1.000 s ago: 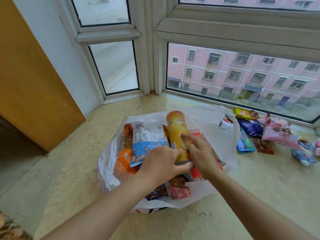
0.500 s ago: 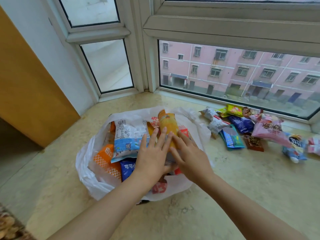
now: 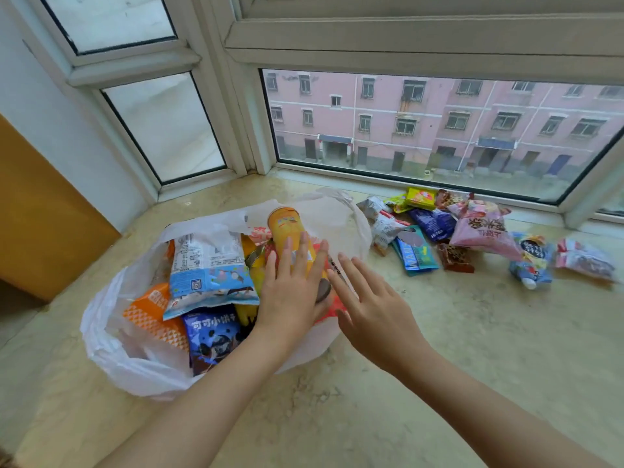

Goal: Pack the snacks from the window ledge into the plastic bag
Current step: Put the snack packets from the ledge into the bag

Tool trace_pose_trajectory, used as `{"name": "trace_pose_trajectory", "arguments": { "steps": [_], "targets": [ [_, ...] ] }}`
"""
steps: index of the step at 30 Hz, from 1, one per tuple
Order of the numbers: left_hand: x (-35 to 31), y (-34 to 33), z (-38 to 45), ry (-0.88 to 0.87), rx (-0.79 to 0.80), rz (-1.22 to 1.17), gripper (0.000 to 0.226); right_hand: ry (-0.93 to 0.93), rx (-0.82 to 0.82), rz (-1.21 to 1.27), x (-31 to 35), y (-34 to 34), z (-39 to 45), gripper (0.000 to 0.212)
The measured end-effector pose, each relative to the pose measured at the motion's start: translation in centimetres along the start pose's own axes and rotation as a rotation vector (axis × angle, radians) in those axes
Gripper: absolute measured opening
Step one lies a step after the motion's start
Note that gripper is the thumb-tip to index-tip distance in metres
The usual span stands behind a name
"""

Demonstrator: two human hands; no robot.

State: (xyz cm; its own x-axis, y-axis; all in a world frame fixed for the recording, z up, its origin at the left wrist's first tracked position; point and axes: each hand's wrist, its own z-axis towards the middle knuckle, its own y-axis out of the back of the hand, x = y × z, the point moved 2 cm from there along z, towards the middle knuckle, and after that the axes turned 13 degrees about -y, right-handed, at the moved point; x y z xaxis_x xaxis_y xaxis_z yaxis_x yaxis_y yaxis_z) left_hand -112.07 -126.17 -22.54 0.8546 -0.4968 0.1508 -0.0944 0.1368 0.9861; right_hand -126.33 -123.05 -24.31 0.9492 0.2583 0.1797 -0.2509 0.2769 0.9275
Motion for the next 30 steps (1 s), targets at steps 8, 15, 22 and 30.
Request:
{"name": "trace_pose_trajectory", "arguments": {
  "steps": [8,15,22,30],
  "targets": [
    [-9.4,-1.8,-0.2,-0.118,-0.157,-0.036,0.096,-0.093,0.098,-0.137,-9.0,1.1,-4.5,0.056],
    [-15.4,-4.3,4.7,-0.082,-0.034,-0.153,0.100,-0.204,0.180,-0.202,-15.8,0.5,-6.1,0.058],
    [-14.6,-8.0,12.3,0.014,0.139,-0.216,0.081,-0.289,0.182,-0.161,-20.9,-3.2,-5.1,0.058],
    [-11.7,-13.3,20.1,0.164,0.102,-0.289,0.082,-0.347,0.163,-0.131,-23.2,-10.8,-0.9,0.062]
  ]
}}
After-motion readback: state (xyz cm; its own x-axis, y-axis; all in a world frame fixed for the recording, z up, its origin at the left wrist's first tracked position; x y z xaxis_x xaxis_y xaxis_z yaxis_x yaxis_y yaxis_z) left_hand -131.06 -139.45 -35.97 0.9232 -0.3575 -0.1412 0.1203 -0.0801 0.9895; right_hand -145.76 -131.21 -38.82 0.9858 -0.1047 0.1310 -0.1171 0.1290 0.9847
